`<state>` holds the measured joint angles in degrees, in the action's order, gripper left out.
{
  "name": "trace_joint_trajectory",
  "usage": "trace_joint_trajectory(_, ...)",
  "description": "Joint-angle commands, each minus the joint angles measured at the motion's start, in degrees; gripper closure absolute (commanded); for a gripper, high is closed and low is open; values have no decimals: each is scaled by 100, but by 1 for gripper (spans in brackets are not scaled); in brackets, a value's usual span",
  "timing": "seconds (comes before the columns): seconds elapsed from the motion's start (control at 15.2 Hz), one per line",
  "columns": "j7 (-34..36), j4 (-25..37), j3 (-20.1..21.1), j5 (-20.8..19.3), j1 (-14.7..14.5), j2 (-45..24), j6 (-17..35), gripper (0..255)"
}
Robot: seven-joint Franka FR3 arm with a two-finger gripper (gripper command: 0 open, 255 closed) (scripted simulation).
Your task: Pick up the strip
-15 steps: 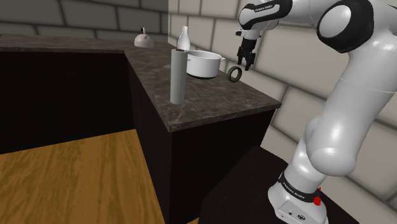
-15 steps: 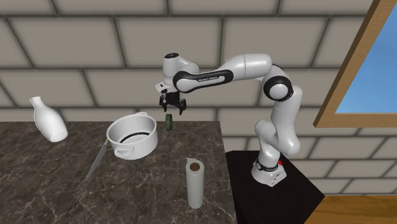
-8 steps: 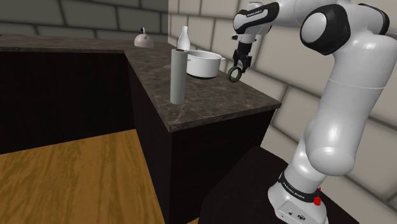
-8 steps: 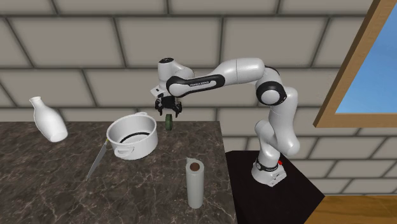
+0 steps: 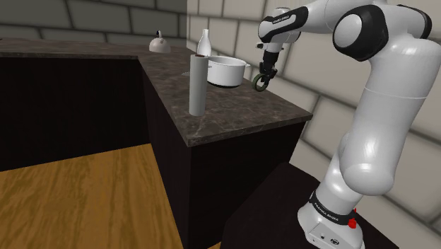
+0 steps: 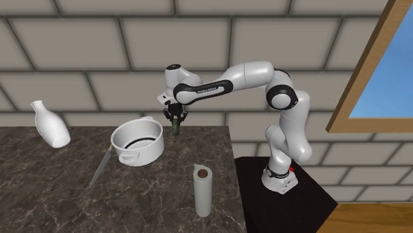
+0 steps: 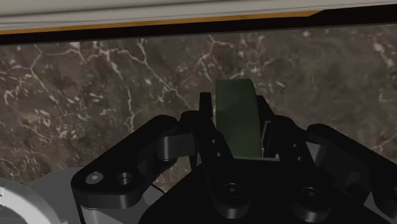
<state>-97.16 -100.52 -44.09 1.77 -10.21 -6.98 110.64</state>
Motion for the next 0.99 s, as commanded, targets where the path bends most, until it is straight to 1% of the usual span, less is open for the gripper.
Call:
trace_joint_trajectory(0.0,0,-2,1,1,0,-1,3,255)
trace_joint_trajectory(0.33,3,3,2,2,-2,-3,-1,255)
trace_joint_trajectory(0.92,-18,696,-16,0,23,-2,-693,255)
